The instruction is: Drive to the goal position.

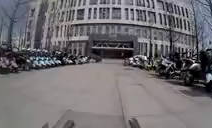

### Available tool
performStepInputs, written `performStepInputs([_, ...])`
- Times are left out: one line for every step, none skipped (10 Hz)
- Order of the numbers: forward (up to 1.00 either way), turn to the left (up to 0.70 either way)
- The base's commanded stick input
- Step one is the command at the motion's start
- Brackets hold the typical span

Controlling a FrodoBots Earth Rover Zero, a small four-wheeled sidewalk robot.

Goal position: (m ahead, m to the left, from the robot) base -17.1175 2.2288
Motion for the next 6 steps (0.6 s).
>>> performStepInputs([0.00, -0.45])
performStepInputs([0.00, -0.45])
performStepInputs([0.00, -0.45])
performStepInputs([0.00, -0.45])
performStepInputs([0.00, -0.45])
performStepInputs([0.00, -0.45])
